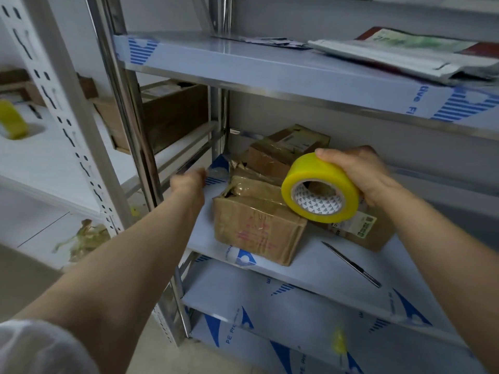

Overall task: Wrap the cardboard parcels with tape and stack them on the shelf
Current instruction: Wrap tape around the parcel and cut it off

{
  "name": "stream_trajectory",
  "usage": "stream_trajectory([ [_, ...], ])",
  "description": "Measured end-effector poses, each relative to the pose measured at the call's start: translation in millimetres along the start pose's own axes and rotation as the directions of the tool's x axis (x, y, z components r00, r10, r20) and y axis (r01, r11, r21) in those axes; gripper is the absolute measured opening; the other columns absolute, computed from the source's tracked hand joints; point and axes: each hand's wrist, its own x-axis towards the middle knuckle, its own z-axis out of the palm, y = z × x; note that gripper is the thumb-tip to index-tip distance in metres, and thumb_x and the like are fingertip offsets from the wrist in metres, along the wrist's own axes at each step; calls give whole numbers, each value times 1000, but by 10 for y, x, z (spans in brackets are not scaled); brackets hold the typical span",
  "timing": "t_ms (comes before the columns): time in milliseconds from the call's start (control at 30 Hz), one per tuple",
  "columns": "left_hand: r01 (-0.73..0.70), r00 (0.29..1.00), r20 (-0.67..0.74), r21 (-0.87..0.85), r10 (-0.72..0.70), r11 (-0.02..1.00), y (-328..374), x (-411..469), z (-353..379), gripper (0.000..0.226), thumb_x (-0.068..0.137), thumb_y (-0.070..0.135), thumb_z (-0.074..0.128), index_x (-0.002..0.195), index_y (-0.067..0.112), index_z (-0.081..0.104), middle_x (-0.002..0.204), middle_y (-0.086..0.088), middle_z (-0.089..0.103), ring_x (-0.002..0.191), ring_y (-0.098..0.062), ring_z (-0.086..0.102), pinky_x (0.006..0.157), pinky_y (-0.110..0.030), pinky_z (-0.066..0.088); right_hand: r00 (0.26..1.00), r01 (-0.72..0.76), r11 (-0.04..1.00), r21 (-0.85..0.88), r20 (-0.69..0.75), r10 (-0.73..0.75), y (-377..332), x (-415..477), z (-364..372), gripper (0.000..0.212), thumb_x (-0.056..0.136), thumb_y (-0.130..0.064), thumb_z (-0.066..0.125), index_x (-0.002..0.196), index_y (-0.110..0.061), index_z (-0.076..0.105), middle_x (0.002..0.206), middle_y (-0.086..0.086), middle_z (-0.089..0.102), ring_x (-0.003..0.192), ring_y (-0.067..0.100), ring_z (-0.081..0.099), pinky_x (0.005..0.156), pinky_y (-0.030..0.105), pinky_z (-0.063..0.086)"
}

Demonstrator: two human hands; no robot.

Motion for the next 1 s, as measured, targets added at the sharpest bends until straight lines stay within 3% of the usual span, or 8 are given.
stream_trajectory([
  [100,28,1000,-12,9,-28,1000,-62,62,2,51,86,20,67,129,3,45,107,-14,63,97,-24,62,78,-31,47,998,18,997,-78,-53,-23,-6,71,91,40,72,-55,73,63,-18,62,45,-18,61,41,-3,58,38,14,42],
  [233,29,999,13,29,-29,999,-138,107,13,37,89,16,63,119,-1,50,77,-7,58,66,-14,56,66,-30,44,999,3,993,-120,-52,-9,17,139,143,39,69,-57,74,63,-20,64,44,-17,61,43,0,59,40,14,43],
  [333,54,998,-12,28,-54,998,-215,127,15,33,89,15,65,114,-2,54,104,-17,67,94,-24,65,71,-32,45,998,-16,990,-143,-63,7,39,185,147,41,65,-62,73,65,-22,64,46,-15,62,47,4,61,50,19,42],
  [433,77,997,11,64,-78,995,-260,126,16,17,89,18,66,86,3,58,112,-16,66,100,-22,64,76,-31,44,998,-36,986,-164,-52,28,54,216,151,44,64,-64,73,65,-21,65,46,-16,62,44,4,62,52,21,42],
  [567,64,995,67,109,-71,992,-301,149,-16,34,91,15,58,120,-2,56,125,-15,61,117,-27,57,93,-37,46,997,-60,985,-164,-46,53,52,240,153,44,62,-65,73,67,-22,64,47,-11,64,48,9,64,51,20,43],
  [767,114,990,62,188,-127,976,-393,145,-63,16,88,20,66,87,6,58,95,-7,69,77,-16,62,60,-30,41,997,-72,981,-178,-26,68,39,276,150,42,66,-62,73,66,-20,66,48,-11,65,52,13,65,54,23,46],
  [900,141,982,89,234,-165,962,-448,140,-54,28,86,20,67,104,1,57,93,-13,67,82,-23,63,67,-35,45,998,-68,980,-186,-21,66,31,292,159,42,67,-59,74,66,-18,65,47,-12,64,59,16,65,55,23,45],
  [1000,189,963,140,250,-229,950,-458,102,-12,21,89,17,63,101,3,52,72,-10,56,61,-18,53,51,-29,43,998,-64,979,-191,-13,63,19,299,163,41,68,-58,74,65,-18,65,47,-7,64,60,18,65,57,24,46],
])
